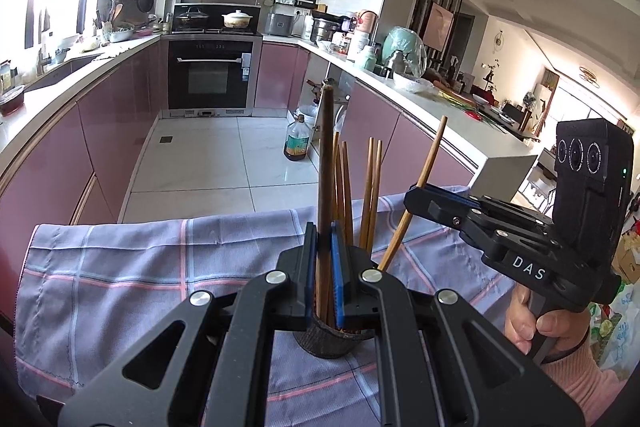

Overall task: Organize utensils
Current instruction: 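Lower both chopsticks into the mesh cup among the others, then open both grippers and pull them back from the mesh cup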

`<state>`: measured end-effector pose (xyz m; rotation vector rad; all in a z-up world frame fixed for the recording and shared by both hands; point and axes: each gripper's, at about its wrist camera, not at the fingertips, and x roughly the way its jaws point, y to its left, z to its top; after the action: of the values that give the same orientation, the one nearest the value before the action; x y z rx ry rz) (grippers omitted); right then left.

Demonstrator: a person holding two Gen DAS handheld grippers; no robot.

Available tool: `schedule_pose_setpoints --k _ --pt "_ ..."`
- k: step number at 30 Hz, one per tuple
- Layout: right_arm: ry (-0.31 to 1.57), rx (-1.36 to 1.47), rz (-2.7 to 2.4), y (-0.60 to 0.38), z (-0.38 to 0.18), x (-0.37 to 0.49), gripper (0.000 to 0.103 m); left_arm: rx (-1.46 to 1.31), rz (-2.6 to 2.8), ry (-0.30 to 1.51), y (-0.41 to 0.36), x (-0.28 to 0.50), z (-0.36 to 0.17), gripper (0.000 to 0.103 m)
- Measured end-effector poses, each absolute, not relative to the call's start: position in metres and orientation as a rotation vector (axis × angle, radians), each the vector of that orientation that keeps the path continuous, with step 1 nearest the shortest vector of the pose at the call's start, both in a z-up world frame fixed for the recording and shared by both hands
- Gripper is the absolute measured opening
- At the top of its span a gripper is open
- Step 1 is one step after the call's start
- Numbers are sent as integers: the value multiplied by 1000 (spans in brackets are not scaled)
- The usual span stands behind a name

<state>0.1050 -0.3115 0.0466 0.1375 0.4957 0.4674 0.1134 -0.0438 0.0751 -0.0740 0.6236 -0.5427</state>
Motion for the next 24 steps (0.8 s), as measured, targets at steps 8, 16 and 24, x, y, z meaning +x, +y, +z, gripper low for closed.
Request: schedule_pose_setpoints --k 8,16,24 --pt "517 138 460 -308 43 110 5 -50 -547 654 -51 117 69 8" --pt "546 126 446 -301 35 118 6 -43 -561 686 -61 131 62 8" --pt "566 121 430 -300 28 122 7 -36 -546 712 -67 141 52 8"
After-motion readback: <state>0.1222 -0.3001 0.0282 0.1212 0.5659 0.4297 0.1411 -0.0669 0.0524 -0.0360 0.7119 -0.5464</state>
